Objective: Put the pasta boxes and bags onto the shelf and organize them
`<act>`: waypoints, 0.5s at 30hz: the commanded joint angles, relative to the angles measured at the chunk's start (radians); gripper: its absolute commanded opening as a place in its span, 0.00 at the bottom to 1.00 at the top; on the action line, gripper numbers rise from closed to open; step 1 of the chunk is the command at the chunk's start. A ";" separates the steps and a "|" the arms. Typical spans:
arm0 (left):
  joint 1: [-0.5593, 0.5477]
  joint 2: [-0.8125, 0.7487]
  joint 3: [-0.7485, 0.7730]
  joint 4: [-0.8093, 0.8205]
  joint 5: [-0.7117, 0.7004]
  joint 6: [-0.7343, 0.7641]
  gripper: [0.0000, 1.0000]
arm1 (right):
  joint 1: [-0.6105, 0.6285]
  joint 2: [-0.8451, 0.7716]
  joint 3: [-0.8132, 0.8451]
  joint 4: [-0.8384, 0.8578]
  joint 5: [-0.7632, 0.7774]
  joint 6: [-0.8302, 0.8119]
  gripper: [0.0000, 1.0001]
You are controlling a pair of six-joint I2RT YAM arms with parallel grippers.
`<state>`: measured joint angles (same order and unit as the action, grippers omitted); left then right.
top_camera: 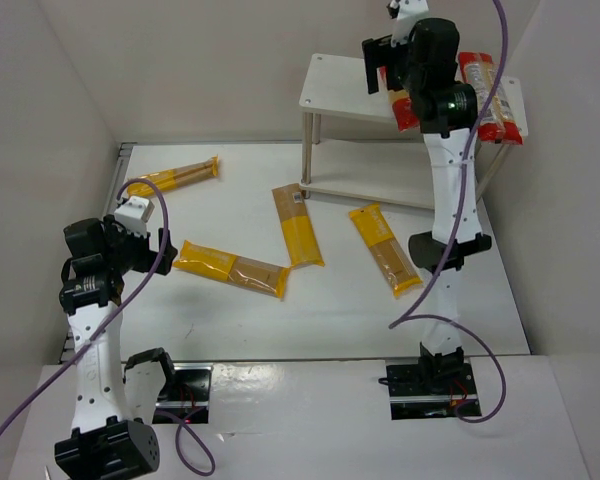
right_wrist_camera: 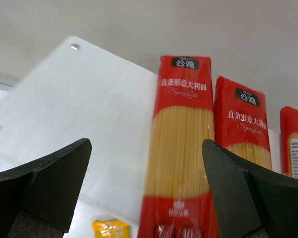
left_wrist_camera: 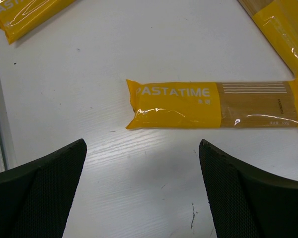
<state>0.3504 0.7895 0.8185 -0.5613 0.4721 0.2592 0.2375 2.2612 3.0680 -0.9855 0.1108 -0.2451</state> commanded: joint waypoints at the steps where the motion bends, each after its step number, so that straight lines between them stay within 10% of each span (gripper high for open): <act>1: 0.004 -0.015 0.034 0.012 0.033 0.012 0.99 | 0.028 -0.184 -0.055 -0.016 -0.036 0.055 1.00; 10: 0.004 -0.035 0.034 0.003 0.033 0.012 0.99 | 0.040 -0.411 -0.398 -0.050 -0.118 0.116 1.00; 15: 0.004 -0.044 0.044 0.003 0.023 0.002 0.99 | 0.040 -0.753 -1.025 0.195 -0.123 0.162 1.00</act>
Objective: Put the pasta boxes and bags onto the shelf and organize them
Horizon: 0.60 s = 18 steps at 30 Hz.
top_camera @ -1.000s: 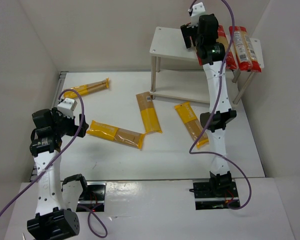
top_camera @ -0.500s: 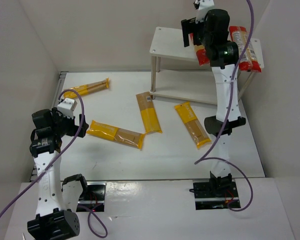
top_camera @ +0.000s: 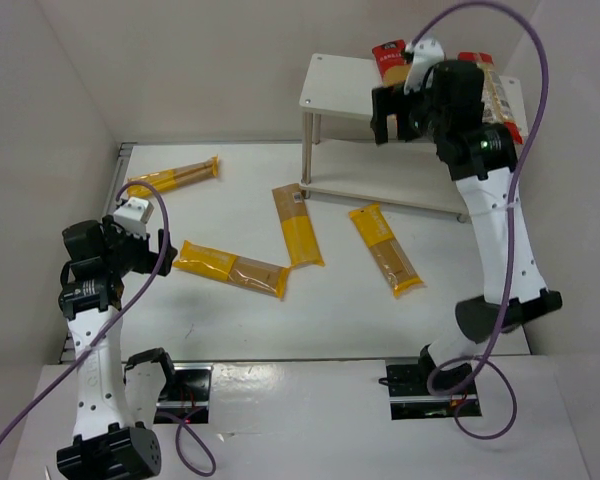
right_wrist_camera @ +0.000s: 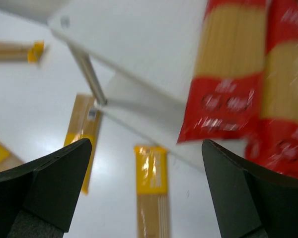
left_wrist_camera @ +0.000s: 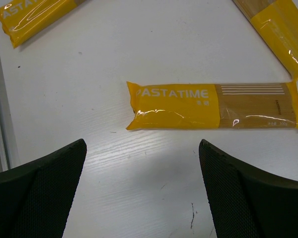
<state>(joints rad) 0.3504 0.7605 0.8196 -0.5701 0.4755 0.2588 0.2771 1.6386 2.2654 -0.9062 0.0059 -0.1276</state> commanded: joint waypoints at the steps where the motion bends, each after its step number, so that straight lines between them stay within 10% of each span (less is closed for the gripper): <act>1: 0.004 -0.026 0.042 0.012 0.020 0.002 0.99 | 0.001 -0.175 -0.295 0.154 -0.018 0.057 1.00; 18: 0.004 -0.044 0.042 0.021 -0.006 -0.067 0.99 | -0.260 -0.675 -1.291 0.334 -0.040 0.048 1.00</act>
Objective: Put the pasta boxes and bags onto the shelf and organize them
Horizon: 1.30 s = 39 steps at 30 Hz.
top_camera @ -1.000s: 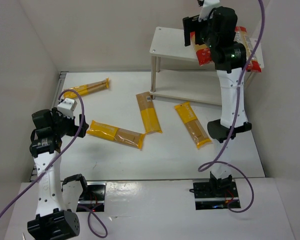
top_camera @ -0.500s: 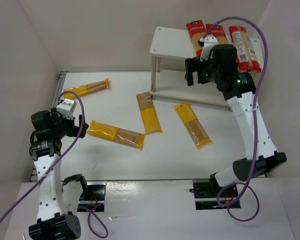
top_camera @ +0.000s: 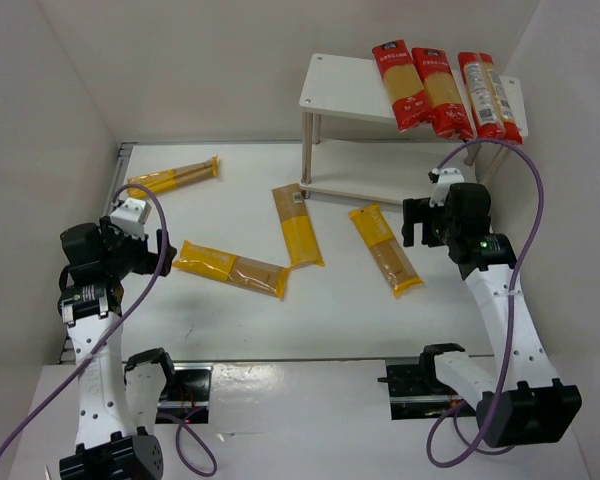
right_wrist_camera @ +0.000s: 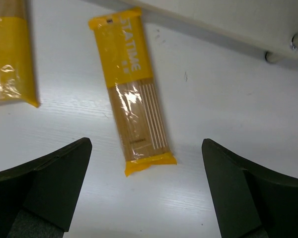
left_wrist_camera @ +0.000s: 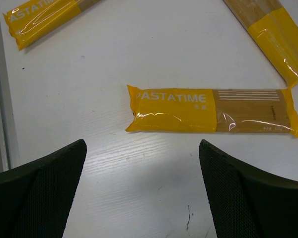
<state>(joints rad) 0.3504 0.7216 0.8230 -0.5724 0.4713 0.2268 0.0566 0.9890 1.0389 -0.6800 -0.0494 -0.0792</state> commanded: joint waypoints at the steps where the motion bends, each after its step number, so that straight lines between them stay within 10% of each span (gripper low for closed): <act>1: 0.004 -0.005 0.039 0.023 -0.019 -0.046 0.99 | -0.056 -0.036 -0.079 0.108 0.007 -0.001 1.00; 39: 0.004 -0.040 0.030 0.042 -0.042 -0.055 0.99 | -0.336 -0.293 -0.154 0.123 -0.254 -0.099 1.00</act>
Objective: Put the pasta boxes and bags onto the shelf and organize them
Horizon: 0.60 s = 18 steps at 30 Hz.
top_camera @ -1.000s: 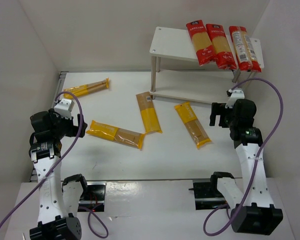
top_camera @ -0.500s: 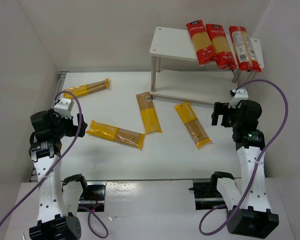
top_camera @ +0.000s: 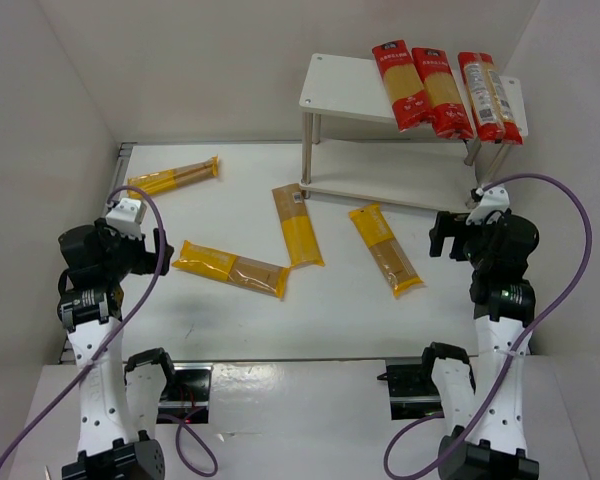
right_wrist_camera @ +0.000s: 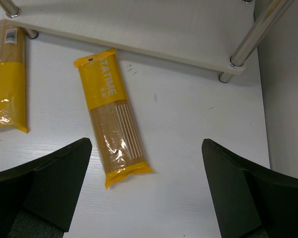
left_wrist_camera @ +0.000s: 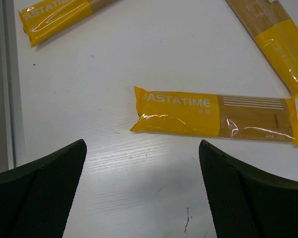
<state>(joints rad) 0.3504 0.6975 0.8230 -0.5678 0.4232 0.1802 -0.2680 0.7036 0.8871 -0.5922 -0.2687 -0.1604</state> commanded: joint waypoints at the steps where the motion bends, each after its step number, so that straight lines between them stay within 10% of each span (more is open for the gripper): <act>1: 0.004 -0.016 0.030 0.037 -0.003 -0.008 0.99 | -0.011 -0.007 -0.002 0.035 -0.035 -0.018 1.00; 18: 0.004 -0.035 0.030 0.037 0.008 -0.008 0.99 | -0.011 -0.016 -0.002 0.035 -0.055 -0.027 1.00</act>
<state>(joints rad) 0.3504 0.6724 0.8230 -0.5606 0.4206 0.1802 -0.2729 0.6994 0.8833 -0.5922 -0.3111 -0.1776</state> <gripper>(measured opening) 0.992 0.999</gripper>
